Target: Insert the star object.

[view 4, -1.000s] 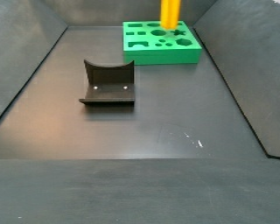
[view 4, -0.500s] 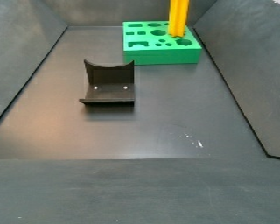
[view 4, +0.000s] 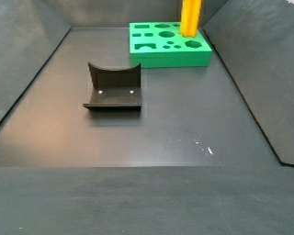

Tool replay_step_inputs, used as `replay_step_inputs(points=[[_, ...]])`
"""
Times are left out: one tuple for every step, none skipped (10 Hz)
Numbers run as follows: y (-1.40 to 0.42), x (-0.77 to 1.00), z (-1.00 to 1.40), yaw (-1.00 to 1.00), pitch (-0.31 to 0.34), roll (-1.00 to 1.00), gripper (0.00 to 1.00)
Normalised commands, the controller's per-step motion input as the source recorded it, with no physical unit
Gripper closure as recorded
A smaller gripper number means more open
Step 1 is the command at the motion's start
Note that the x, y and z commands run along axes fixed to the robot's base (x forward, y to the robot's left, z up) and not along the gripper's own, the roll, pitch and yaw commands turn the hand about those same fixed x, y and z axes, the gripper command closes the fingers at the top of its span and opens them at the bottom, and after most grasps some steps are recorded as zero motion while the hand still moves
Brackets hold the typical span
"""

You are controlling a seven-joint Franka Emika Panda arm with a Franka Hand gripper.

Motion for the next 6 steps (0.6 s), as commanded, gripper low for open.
replay_step_inputs(points=[[-0.13,-0.12,-0.32,0.0,-0.09,-0.2,1.0],[-0.08,0.0,-0.42,0.0,-0.049,-0.19,1.0],[-0.01,0.13,-0.47,0.0,-0.027,-0.22,1.0],[0.0,0.13,-0.39,0.0,-0.041,-0.28,1.0],[0.0,0.05,-0.42,0.0,-0.027,-0.15,1.0],[0.03,0.05,-0.46,0.0,0.0,-0.02,1.0]])
